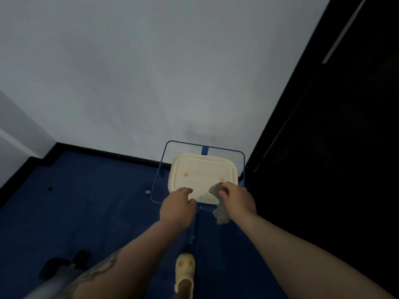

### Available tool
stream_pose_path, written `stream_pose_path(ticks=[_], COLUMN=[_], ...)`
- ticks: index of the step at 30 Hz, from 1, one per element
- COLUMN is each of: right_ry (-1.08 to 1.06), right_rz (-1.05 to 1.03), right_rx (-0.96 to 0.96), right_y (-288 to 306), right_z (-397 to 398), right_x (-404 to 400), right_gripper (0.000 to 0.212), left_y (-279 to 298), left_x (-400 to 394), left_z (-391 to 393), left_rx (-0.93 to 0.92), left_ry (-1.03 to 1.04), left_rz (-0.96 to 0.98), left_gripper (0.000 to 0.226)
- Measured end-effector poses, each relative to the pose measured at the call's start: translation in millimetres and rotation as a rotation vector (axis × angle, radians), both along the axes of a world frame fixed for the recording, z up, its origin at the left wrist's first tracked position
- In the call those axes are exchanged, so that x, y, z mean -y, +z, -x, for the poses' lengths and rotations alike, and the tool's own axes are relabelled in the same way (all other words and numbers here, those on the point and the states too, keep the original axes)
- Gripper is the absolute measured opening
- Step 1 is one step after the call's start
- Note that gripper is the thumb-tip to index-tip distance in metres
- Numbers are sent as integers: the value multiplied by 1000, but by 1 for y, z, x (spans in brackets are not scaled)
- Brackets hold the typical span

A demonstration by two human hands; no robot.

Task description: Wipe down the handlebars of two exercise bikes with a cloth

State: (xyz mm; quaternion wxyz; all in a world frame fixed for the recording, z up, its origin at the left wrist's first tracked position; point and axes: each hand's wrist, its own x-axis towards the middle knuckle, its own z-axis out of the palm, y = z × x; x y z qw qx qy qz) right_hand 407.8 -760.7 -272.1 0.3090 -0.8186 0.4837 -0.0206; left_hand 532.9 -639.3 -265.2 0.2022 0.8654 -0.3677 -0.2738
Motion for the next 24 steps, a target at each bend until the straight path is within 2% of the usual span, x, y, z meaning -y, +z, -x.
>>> stream_pose_path(ticks=[8,12,18,24], right_ry=[2,45,136,210], right_rz=[-35,-33,-83,-53], right_rx=[-71,-114,-189,-234], right_y=[-75,-90,-77,-40], right_z=[-75,-103,-114,-81], right_x=[62,82,77,43], right_gripper=[21,23,24,30], left_y=[-55,-72,-70,-48], left_x=[45,47,42,22], left_z=[-57,-71,-75,-60], left_rx=[47,58,53,2], left_ry=[-40,-77,-72,-56], left_rz=[-30,-45,-21,-52], left_gripper=[42,42,40,42])
